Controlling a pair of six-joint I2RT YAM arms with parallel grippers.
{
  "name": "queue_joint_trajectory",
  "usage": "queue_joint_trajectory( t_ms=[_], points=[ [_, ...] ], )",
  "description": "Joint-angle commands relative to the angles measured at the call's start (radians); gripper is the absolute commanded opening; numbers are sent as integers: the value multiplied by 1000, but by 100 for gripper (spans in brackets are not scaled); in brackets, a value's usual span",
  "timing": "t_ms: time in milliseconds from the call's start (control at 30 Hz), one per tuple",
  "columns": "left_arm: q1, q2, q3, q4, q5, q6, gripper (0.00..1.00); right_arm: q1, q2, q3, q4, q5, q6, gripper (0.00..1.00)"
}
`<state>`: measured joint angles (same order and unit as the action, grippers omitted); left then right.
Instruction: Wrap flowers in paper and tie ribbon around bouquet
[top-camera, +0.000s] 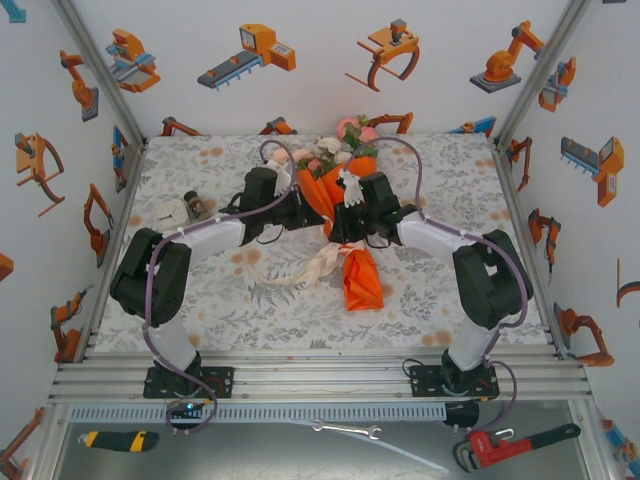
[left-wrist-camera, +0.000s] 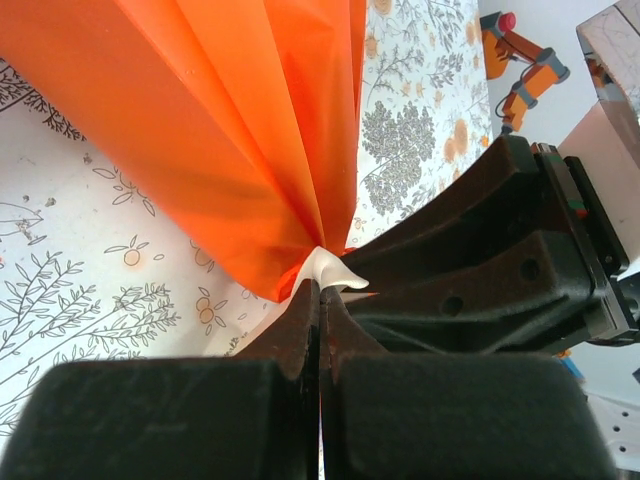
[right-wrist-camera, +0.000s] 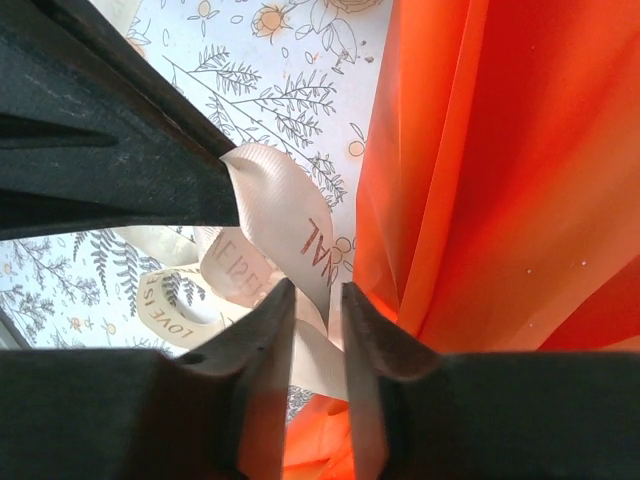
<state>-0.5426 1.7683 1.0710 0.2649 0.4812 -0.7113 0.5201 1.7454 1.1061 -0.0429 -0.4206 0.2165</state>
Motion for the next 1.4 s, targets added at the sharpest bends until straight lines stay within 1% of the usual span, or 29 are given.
queue_joint_trajectory(
  t_ms=[0, 67, 200, 333, 433, 500, 567, 600, 633, 667, 700, 800, 833, 967, 1033, 1133, 1267, 1367],
  points=[
    [15, -42, -22, 42, 23, -35, 0, 5, -14, -3, -7, 52, 12, 19],
    [25, -46, -38, 51, 22, -50, 0, 4, -47, -7, -25, 95, -13, 14],
    [54, -47, -78, 103, 25, -100, 0, 5, -110, -9, -99, 214, -113, 10],
    [57, -33, -84, 115, 50, -104, 0, 4, -161, -30, -106, 299, -170, 7],
    [49, -22, -93, 101, 56, -76, 0, 4, -191, -34, -96, 325, -193, 6],
    [30, -20, -95, 81, 70, -32, 0, 4, -207, -40, -85, 327, -212, 5],
    [4, -11, -71, 26, 105, 36, 4, 4, -213, -35, -86, 310, -236, 3],
    [-10, -11, -60, -10, 98, 64, 4, 5, -214, -37, -89, 299, -243, 2],
    [-22, -20, -64, -20, 77, 83, 0, 4, -213, -38, -92, 289, -244, 2],
    [-26, -29, -71, -21, 56, 86, 0, 3, -212, -36, -97, 278, -243, 2],
    [-26, -37, -79, -13, 43, 77, 0, 3, -205, -29, -112, 267, -230, 4],
    [-19, -34, -72, -10, 44, 65, 0, 3, -172, -7, -142, 203, -158, 24],
    [-18, -29, -66, -16, 40, 65, 0, 3, -156, 0, -143, 178, -132, 27],
    [-13, -20, -57, -26, 31, 58, 0, 3, -99, 16, -102, 129, -42, 30],
    [-11, -19, -57, -26, 32, 55, 0, 3, -63, 45, -110, 157, -4, 30],
    [-8, -21, -56, -29, 33, 56, 0, 3, -23, 71, -108, 151, 17, 30],
    [-7, -26, -55, -41, 30, 64, 0, 3, 4, 80, -93, 153, 20, 34],
    [-5, -31, -52, -48, 30, 70, 0, 3, 5, 88, -102, 195, 21, 36]
  ],
)
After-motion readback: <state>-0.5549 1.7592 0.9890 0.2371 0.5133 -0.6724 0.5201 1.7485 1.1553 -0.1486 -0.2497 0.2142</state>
